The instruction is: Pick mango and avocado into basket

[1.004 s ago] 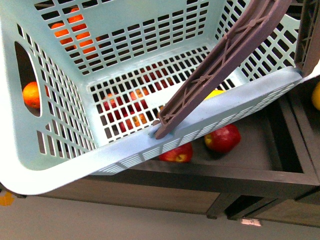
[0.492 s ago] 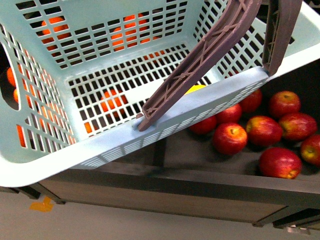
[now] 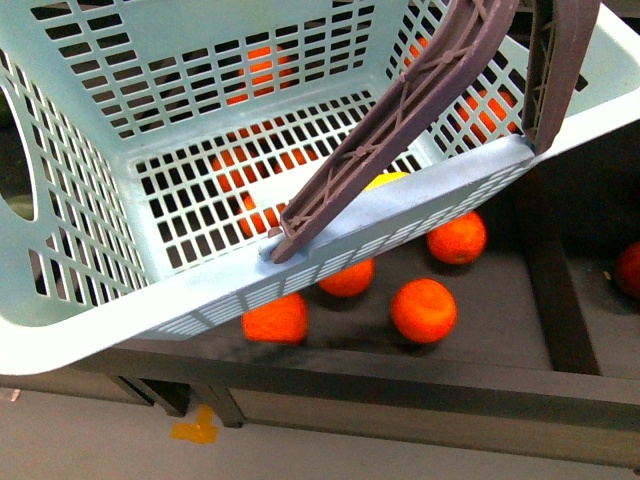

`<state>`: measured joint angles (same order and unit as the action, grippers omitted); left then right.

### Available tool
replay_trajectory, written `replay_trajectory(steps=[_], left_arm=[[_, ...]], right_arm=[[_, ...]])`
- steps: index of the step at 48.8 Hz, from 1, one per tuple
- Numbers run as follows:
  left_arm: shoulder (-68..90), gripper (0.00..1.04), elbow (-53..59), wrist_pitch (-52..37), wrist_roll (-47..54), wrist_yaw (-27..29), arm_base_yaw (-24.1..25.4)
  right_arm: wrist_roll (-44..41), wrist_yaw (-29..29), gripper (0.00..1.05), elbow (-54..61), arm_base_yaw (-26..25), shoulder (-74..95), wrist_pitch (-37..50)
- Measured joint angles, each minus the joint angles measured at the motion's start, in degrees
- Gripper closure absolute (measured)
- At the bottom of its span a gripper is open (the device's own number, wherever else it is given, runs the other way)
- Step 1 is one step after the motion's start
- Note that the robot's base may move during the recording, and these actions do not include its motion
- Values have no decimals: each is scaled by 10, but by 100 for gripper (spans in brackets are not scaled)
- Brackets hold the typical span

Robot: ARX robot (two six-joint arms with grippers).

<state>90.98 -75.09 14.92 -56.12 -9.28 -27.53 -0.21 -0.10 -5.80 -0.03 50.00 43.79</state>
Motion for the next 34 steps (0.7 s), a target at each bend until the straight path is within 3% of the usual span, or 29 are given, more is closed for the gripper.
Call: replay_trajectory(steps=[34], left_arm=[[0, 84, -1, 0, 0, -2, 0]], right_arm=[[0, 1, 9, 0, 0, 0, 0]])
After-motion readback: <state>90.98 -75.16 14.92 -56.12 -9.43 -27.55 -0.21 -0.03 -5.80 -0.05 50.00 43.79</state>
